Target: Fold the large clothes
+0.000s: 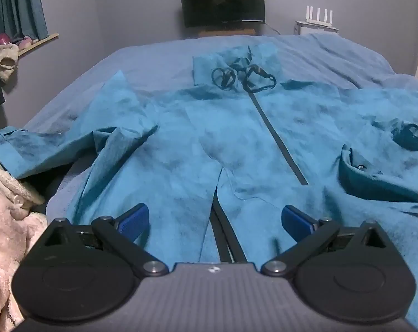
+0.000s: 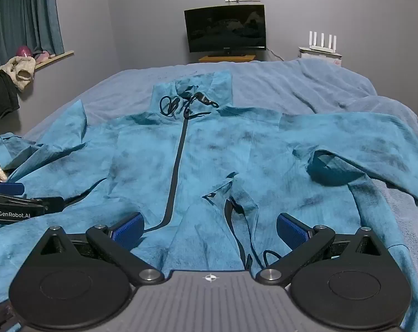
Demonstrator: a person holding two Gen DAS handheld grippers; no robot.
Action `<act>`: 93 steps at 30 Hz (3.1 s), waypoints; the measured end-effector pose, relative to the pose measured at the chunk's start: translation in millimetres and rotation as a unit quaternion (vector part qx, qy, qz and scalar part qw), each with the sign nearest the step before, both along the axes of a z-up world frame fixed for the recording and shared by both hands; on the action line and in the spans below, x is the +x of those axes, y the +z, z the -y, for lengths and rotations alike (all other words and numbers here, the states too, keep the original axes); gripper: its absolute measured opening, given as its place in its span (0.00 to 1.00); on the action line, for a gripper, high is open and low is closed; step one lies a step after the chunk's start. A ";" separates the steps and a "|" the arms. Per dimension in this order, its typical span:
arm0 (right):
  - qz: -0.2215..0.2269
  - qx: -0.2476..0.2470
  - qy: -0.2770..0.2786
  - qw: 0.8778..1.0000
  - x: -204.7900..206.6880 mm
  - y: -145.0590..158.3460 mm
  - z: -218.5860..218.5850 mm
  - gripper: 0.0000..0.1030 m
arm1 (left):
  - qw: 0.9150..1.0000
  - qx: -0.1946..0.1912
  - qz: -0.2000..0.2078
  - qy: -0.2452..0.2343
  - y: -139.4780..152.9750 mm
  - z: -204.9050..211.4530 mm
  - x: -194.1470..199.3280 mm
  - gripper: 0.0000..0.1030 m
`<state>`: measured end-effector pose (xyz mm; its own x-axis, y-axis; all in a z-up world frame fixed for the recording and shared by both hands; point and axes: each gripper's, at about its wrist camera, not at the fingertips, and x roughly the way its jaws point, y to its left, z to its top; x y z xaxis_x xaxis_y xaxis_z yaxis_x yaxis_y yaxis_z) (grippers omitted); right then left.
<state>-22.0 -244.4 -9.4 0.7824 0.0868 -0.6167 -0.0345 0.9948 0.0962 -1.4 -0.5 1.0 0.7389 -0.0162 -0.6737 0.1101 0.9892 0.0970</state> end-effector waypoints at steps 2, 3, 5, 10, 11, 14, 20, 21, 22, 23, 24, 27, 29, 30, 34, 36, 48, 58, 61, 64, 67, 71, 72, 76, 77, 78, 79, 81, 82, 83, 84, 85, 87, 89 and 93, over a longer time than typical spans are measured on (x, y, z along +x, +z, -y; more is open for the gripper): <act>0.000 -0.001 0.000 1.000 0.1 -0.3 -0.1 1.00 | 1.000 -0.022 -0.002 0.002 -6.6 -7.6 -3.1 1.00; 0.000 0.000 0.000 1.000 0.1 -0.5 -0.1 1.00 | 1.000 -0.026 -0.006 0.004 -8.9 -9.6 -2.9 1.00; -0.001 0.003 0.000 1.000 0.3 -1.0 0.2 1.00 | 0.999 -0.024 -0.025 0.004 -14.6 -10.8 5.6 1.00; -0.001 0.003 0.000 1.000 0.6 -1.8 0.2 1.00 | 0.999 -0.013 -0.037 0.005 -12.0 -3.3 11.4 1.00; -0.001 0.003 0.000 1.000 0.5 -1.7 0.2 1.00 | 0.999 -0.014 -0.038 0.005 -10.6 -3.7 11.3 1.00; -0.001 0.003 0.000 1.000 0.5 -1.7 0.2 1.00 | 0.999 -0.013 -0.037 0.007 -9.6 -2.7 10.4 1.00; -0.002 0.003 0.000 1.000 0.5 -1.5 0.2 1.00 | 0.999 -0.013 -0.037 0.006 -10.8 -4.9 9.5 1.00; -0.002 0.003 0.000 1.000 0.6 -1.5 0.1 1.00 | 0.999 -0.013 -0.037 0.006 -10.8 -5.0 9.4 1.00; -0.002 0.003 0.000 1.000 0.7 -1.5 0.1 1.00 | 0.999 -0.012 -0.037 0.006 -10.9 -4.7 9.4 1.00; -0.002 0.003 0.000 1.000 0.8 -1.5 0.1 1.00 | 0.999 -0.012 -0.037 0.006 -10.9 -4.7 9.4 1.00; -0.002 0.003 0.000 1.000 0.9 -1.5 0.1 1.00 | 0.999 -0.012 -0.037 0.006 -10.9 -4.6 9.3 1.00; -0.002 0.003 0.000 1.000 1.3 -1.5 0.1 1.00 | 0.999 -0.012 -0.037 0.006 -11.0 -4.7 9.5 1.00; -0.002 0.003 0.000 1.000 1.6 -1.5 0.1 1.00 | 0.999 -0.012 -0.037 0.006 -11.4 -5.1 9.6 1.00; -0.002 0.003 0.000 1.000 1.7 -1.5 0.1 1.00 | 0.999 -0.013 -0.037 0.006 -10.9 -4.8 9.5 1.00; -0.002 0.003 0.000 1.000 1.6 -1.6 0.0 1.00 | 0.999 -0.012 -0.038 0.006 -11.1 -4.7 9.7 1.00; -0.003 0.003 0.000 1.000 1.6 -1.6 0.0 1.00 | 0.999 -0.013 -0.038 0.006 -10.8 -4.7 9.4 1.00; -0.004 0.002 0.000 1.000 1.9 -1.5 -0.4 1.00 | 0.999 -0.009 -0.039 0.004 -14.1 -1.4 8.5 1.00; -0.004 0.002 0.000 1.000 2.7 -1.9 -1.2 1.00 | 0.999 -0.009 -0.042 0.002 -14.6 0.4 8.0 1.00; -0.005 0.001 0.001 1.000 2.9 -2.1 -1.5 1.00 | 0.999 -0.009 -0.042 0.003 -14.6 0.4 8.0 1.00; -0.005 0.001 0.000 1.000 3.3 -2.2 -1.6 1.00 | 0.999 -0.008 -0.042 0.002 -14.8 0.8 8.0 1.00; -0.005 0.001 0.000 1.000 3.8 -2.3 -1.8 1.00 | 0.999 -0.009 -0.043 0.002 -14.8 0.8 8.0 1.00; -0.006 0.001 0.000 1.000 4.6 -2.5 -2.0 1.00 | 0.999 -0.009 -0.043 0.002 -15.1 1.3 7.7 1.00; -0.006 0.001 0.000 1.000 4.5 -2.5 -2.0 1.00 | 0.999 -0.009 -0.043 0.002 -14.9 1.0 7.9 1.00; -0.006 0.001 0.000 1.000 4.3 -2.3 -1.8 1.00 | 0.999 -0.009 -0.043 0.002 -14.9 1.3 7.9 1.00; -0.006 0.001 0.001 1.000 4.2 -2.3 -1.7 1.00 | 0.999 -0.009 -0.043 0.002 -14.9 1.3 7.9 1.00; -0.006 0.001 0.000 1.000 4.1 -2.2 -1.6 1.00 | 0.999 -0.009 -0.043 0.002 -14.7 1.1 8.1 1.00; -0.006 0.001 0.000 1.000 4.0 -2.2 -1.6 1.00 | 0.999 -0.008 -0.043 0.002 -14.6 1.0 8.1 1.00; -0.007 0.001 0.000 1.000 3.9 -2.1 -1.5 1.00 | 0.999 -0.009 -0.043 0.002 -14.6 1.0 8.2 1.00; -0.007 0.001 0.000 1.000 3.8 -2.1 -1.4 1.00 | 0.999 -0.009 -0.043 0.002 -14.5 0.9 8.3 1.00; -0.007 0.001 0.001 1.000 3.8 -2.1 -1.4 1.00 | 0.999 -0.009 -0.043 0.002 -14.5 1.0 8.3 1.00; -0.007 0.001 0.000 1.000 3.7 -2.0 -1.3 1.00 | 0.999 -0.009 -0.043 0.002 -14.5 1.0 8.2 1.00; -0.007 0.001 0.000 1.000 3.6 -1.9 -1.3 1.00 | 0.999 -0.009 -0.043 0.002 -14.7 1.3 8.1 1.00; -0.007 0.001 0.001 1.000 3.5 -1.8 -1.2 1.00 | 0.999 -0.009 -0.043 0.002 -14.5 1.0 8.3 1.00; -0.007 0.000 0.000 1.000 3.4 -1.7 -1.0 1.00 | 0.999 -0.009 -0.044 0.002 -14.5 1.0 8.3 1.00; -0.007 0.000 0.001 1.000 3.2 -1.5 -0.9 1.00 | 0.999 -0.008 -0.044 0.002 -14.5 1.1 8.3 1.00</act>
<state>-18.8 -243.5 -10.9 0.7732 0.0880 -0.6281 -0.0341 0.9947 0.0974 6.9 -1.7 -13.5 0.6775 -0.0246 -0.7351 0.1128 0.9911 0.0708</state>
